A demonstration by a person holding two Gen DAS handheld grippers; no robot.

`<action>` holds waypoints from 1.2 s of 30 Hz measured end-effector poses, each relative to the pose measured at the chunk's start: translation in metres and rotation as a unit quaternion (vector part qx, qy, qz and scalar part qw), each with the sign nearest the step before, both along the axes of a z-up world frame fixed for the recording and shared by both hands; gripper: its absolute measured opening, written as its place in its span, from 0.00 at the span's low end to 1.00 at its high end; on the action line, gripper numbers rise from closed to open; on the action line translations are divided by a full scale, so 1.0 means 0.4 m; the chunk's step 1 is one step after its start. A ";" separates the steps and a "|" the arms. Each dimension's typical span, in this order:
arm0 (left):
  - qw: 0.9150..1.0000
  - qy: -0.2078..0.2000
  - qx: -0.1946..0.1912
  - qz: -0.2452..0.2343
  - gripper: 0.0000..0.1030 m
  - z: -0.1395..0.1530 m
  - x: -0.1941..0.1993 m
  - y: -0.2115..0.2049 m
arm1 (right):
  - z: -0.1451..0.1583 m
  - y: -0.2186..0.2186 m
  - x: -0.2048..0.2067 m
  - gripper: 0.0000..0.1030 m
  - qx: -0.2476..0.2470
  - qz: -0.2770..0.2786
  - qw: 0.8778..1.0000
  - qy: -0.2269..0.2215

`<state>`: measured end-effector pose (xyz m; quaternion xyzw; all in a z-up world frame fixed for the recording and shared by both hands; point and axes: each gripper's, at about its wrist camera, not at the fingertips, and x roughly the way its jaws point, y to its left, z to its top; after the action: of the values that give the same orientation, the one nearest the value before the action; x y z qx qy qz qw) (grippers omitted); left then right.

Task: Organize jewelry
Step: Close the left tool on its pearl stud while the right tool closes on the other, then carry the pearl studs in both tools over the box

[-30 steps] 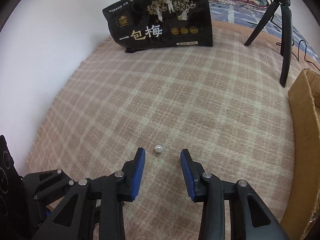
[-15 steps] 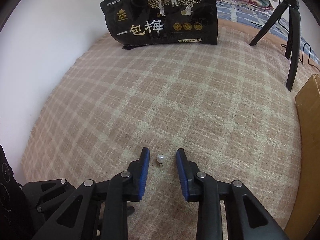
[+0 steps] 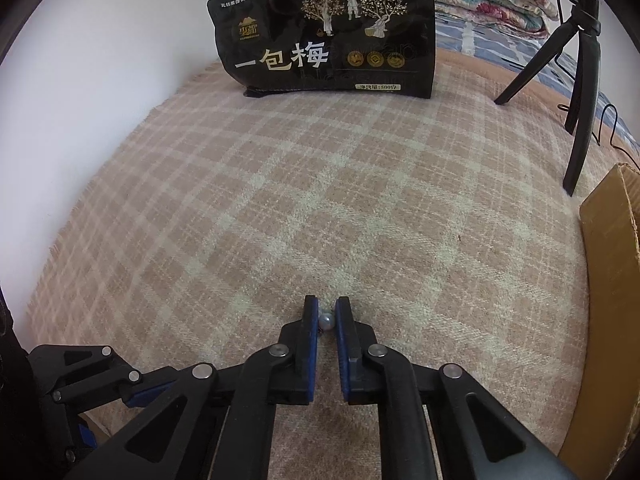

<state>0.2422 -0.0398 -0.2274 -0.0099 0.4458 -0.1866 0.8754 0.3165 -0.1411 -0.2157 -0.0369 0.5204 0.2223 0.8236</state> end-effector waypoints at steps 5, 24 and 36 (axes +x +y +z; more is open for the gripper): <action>1.000 -0.002 -0.002 0.008 0.09 0.009 -0.006 0.016 | 0.018 -0.018 -0.013 0.06 0.009 -0.006 1.000 -0.005; 0.999 -0.036 -0.018 0.010 0.09 0.117 -0.015 0.005 | 0.178 -0.157 -0.142 0.06 0.022 -0.027 0.997 -0.075; 0.998 -0.065 -0.025 -0.009 0.09 0.191 0.014 -0.082 | 0.248 -0.326 -0.208 0.06 0.017 -0.072 0.991 -0.111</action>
<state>0.2478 -0.0726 -0.1508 -0.0159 0.3836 -0.2061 0.9001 0.2331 -0.2716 -0.1163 -0.0101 0.4235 0.1659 0.8905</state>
